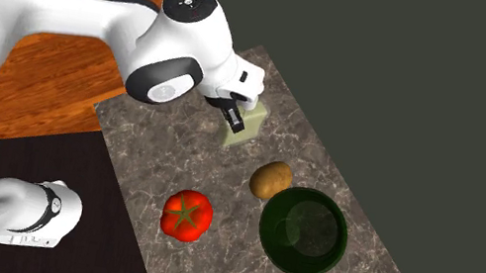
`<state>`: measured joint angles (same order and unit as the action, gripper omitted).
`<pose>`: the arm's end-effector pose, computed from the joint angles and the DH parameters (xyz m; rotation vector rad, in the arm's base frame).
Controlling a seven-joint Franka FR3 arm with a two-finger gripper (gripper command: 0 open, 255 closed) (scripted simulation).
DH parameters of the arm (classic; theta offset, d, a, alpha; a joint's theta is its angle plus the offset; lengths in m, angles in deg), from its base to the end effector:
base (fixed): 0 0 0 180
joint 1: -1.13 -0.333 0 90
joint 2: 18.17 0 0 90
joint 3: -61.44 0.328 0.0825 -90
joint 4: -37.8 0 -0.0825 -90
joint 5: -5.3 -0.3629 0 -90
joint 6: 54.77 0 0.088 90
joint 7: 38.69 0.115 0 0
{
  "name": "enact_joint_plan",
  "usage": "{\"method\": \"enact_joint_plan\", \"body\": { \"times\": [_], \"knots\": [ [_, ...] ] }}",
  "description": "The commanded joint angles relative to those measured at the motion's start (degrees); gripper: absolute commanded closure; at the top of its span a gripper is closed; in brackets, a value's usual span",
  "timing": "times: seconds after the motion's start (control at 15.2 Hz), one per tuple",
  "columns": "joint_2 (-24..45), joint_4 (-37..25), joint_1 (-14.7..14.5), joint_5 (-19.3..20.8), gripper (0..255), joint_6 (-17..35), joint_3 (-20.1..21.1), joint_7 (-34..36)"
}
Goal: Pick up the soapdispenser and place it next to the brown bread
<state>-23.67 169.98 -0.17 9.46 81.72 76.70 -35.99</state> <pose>0.4769 0.1422 0.4168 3.0463 0.4469 0.2749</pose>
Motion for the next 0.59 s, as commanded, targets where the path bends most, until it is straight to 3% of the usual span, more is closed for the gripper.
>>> {"method": "enact_joint_plan", "body": {
  "times": [0.0, 0.53],
  "knots": [
    [-0.9, -0.8, 0.0, -0.5, 255, -1.7, -0.1, -0.5],
    [-3.6, -4.4, -0.2, -1.7, 255, -7.9, -0.4, -1.7]
  ]
}}
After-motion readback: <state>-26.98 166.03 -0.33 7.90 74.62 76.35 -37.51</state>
